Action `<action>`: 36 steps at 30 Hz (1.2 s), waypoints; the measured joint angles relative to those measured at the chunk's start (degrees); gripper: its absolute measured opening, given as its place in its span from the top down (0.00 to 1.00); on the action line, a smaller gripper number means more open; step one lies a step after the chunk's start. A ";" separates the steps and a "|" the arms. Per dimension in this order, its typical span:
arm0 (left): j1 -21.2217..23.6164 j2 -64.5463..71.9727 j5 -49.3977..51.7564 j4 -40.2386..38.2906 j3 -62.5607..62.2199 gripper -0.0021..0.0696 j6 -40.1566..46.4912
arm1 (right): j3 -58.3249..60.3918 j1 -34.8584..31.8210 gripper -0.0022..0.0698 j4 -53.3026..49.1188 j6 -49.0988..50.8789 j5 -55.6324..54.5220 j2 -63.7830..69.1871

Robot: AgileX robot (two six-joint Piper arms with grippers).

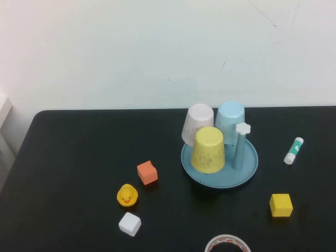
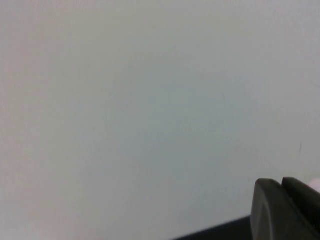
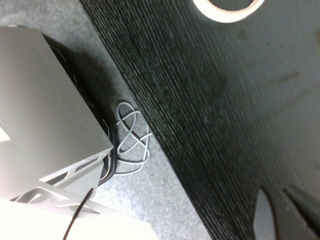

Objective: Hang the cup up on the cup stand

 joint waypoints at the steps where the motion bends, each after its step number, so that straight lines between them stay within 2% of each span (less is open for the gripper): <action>1: 0.00 -0.25 -0.86 0.00 2.46 0.97 -1.41 | 0.00 0.00 0.97 0.10 0.00 0.00 0.00; 8: 0.00 -0.34 -2.11 0.00 14.81 0.97 -4.02 | 0.00 0.00 0.97 0.09 0.00 0.00 0.00; 20: 0.00 -0.34 -1.90 0.32 26.85 0.97 -4.52 | 0.00 0.00 0.97 0.09 0.00 0.00 0.00; 25: 0.41 -0.62 -4.08 3.13 30.20 0.97 -12.32 | 0.00 0.00 0.97 0.09 0.00 0.00 0.00; 29: 0.41 -4.49 -5.86 6.39 33.54 0.97 -15.04 | 0.00 0.00 0.97 0.09 0.00 0.00 0.00; 36: 3.63 -9.15 -1.03 7.50 33.42 0.97 -18.47 | 0.00 0.00 0.97 0.36 0.00 0.00 0.00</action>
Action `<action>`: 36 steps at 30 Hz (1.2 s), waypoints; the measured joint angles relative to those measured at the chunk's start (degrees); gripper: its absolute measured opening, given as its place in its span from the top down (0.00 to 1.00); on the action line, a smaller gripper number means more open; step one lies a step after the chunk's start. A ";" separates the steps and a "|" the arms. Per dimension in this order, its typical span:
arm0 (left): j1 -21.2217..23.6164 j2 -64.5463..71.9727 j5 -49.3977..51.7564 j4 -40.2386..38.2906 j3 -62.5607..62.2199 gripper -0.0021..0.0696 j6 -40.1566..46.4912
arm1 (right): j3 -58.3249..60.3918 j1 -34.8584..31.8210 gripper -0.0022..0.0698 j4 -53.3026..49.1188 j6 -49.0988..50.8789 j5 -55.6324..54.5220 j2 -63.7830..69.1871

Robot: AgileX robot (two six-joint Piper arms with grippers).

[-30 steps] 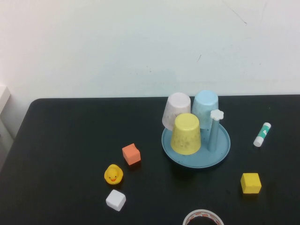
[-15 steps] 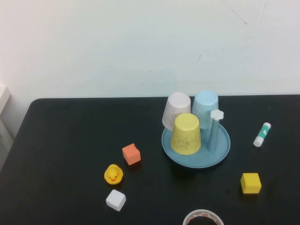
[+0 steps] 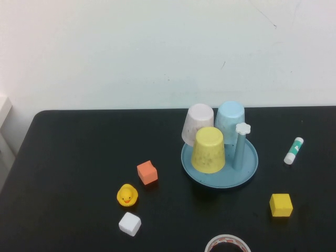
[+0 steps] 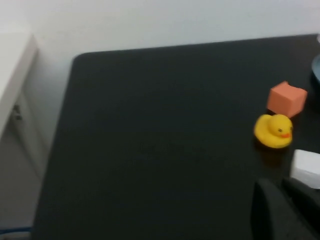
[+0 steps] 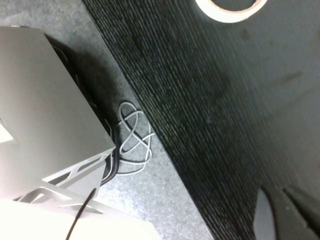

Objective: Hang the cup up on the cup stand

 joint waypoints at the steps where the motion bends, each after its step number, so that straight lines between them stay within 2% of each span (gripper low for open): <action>1: 0.52 -0.15 0.00 0.44 0.00 0.97 0.00 | 0.00 0.00 0.97 0.13 0.00 0.00 0.00; 6: 1.91 -0.42 0.12 2.40 0.00 0.97 0.00 | 0.00 0.00 0.97 0.13 0.00 0.00 0.00; 18: 1.91 -0.42 0.21 2.66 0.00 0.97 -3.03 | 0.00 0.00 0.97 0.15 0.00 0.00 0.00; 36: 1.91 -0.42 0.21 2.66 0.00 0.97 -2.74 | 0.00 0.00 0.97 0.37 0.00 0.00 0.00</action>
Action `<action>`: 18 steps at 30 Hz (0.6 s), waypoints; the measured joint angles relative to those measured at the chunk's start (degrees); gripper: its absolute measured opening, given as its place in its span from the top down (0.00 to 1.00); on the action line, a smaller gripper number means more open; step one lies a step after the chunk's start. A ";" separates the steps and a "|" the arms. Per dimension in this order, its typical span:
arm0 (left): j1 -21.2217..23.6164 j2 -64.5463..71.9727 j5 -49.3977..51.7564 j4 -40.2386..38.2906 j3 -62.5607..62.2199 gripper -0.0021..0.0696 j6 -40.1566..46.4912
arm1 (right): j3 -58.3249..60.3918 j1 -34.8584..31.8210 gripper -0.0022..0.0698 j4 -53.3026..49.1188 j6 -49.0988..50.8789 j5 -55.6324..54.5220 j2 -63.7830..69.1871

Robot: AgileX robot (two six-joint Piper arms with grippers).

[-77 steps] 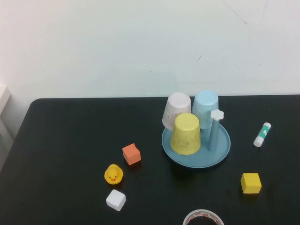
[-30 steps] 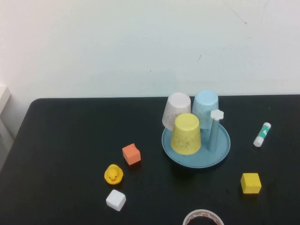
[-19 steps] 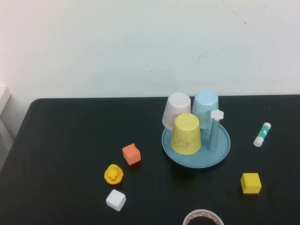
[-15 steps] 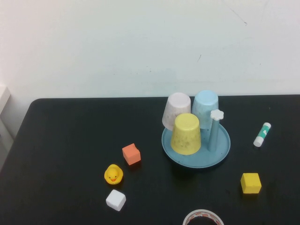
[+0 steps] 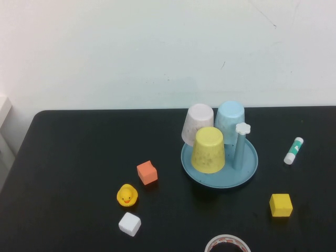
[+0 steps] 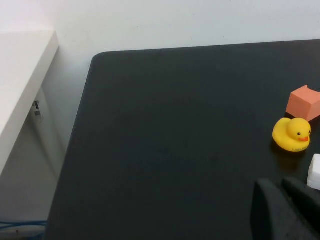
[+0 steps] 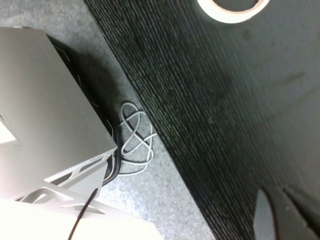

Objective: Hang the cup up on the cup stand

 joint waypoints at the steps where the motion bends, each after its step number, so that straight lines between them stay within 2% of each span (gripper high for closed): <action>1: 0.00 0.00 0.00 0.00 0.00 0.97 0.00 | 0.00 0.00 0.97 0.00 0.00 0.00 0.00; 15: 0.00 0.00 0.00 0.00 0.00 0.97 0.00 | 0.00 0.00 0.97 0.18 0.00 0.00 0.00; 18: 0.00 0.00 0.00 0.00 0.00 0.97 0.00 | 0.00 0.00 0.97 0.18 -3.06 0.00 -0.15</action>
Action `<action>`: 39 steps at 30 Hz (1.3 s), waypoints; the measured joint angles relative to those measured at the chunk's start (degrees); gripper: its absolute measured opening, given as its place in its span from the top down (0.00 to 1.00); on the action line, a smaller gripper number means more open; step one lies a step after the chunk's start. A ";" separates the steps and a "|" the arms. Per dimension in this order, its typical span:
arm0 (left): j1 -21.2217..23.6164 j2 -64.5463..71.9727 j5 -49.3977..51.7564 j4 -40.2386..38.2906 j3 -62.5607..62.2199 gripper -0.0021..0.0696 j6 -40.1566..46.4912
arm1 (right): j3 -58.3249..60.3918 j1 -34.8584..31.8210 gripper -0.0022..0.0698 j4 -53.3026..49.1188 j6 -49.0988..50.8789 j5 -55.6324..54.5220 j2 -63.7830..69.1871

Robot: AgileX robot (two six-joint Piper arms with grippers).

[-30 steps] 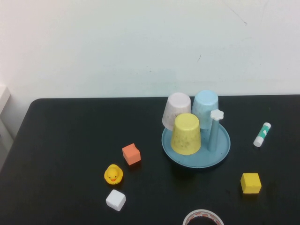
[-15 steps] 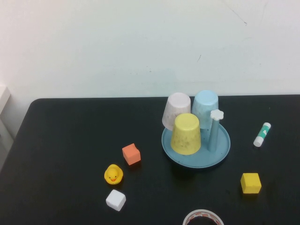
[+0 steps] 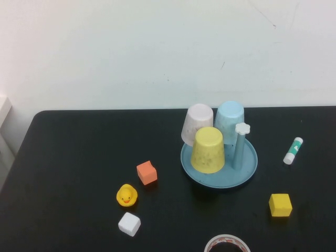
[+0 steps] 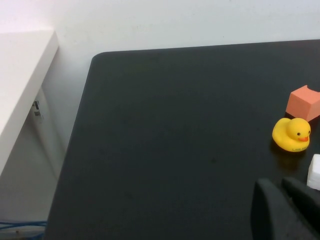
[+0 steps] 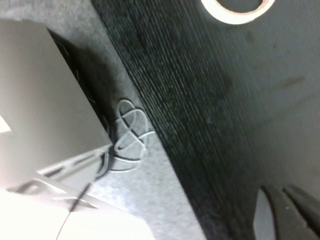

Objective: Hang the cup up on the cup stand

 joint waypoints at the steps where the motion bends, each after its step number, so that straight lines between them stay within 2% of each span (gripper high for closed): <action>1: 0.00 0.00 0.00 0.00 0.00 0.97 0.00 | 0.00 -0.13 0.97 -0.12 -1.55 0.00 -0.45; 7: 0.00 0.00 0.00 0.00 0.00 0.97 0.00 | 0.26 -8.24 0.97 2.20 -7.47 -3.30 -7.80; 12: 0.00 0.00 0.00 0.00 0.00 0.97 0.00 | 5.14 -18.72 0.97 4.10 -7.96 -23.79 -18.93; 17: 0.00 0.00 0.00 0.00 0.00 0.97 0.00 | 15.66 -30.22 0.97 4.24 -7.53 -45.55 -31.85; 21: 0.00 0.00 0.00 0.00 0.00 0.97 0.00 | 23.66 -35.53 0.97 4.72 -7.28 -55.29 -40.38; 28: 0.00 0.00 0.00 0.00 0.00 0.97 -0.15 | 32.78 -42.51 0.97 5.04 -7.22 -58.06 -47.85; 39: 0.00 0.00 0.00 0.00 0.00 0.97 -0.17 | 43.97 -44.83 0.97 5.15 -7.22 -57.34 -47.85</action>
